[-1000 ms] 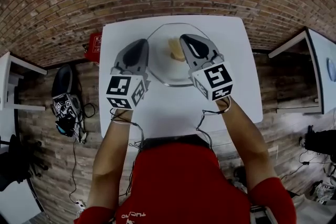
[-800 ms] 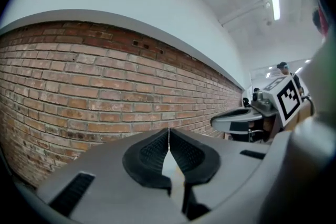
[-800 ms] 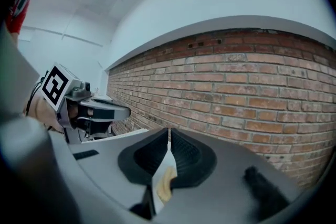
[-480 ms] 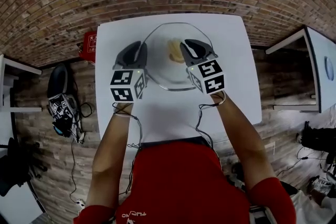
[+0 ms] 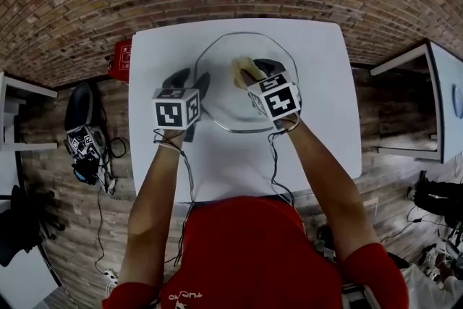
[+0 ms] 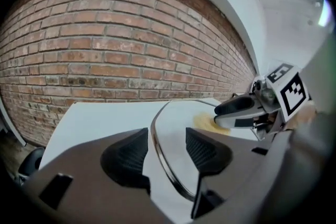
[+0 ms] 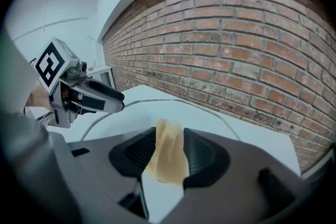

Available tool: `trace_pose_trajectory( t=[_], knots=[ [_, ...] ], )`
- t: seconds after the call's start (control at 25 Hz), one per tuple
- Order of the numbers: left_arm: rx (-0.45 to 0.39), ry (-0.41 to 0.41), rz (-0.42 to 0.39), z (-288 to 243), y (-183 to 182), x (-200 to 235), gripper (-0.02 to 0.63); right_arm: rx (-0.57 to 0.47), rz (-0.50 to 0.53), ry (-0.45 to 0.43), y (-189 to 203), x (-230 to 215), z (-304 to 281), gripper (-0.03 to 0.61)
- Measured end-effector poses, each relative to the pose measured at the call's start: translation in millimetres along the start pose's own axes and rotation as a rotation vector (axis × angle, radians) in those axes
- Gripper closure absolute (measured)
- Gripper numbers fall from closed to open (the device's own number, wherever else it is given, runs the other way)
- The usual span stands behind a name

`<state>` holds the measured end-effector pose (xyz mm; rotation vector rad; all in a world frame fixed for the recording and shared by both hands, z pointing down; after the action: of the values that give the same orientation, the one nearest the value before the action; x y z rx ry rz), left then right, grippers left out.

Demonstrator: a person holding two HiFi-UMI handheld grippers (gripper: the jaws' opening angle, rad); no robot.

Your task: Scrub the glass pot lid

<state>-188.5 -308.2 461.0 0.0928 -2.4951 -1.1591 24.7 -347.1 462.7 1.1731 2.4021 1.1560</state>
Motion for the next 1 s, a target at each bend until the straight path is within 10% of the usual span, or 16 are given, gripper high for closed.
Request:
trace_pose_trajectory(
  t=[0.36,1.0],
  knots=[
    [0.132,-0.014,0.047,-19,14,17,0.397,0.066,-0.023,-0.018,11,2,-20,0.42],
    [0.086,0.03,0.114,-18,17,20,0.474,0.095,-0.019,0.02,2,14,-15,0.525]
  ],
)
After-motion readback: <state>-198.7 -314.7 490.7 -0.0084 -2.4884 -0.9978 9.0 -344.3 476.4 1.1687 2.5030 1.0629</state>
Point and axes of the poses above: the fingertips, and each gripper's own axes: z backward along the fingers, x to its left, y out of its underside, the point moved 10 cm from there along z, backward along the fingers, and after that the axes turned 8 degrees about z, right-handed, at the moved point
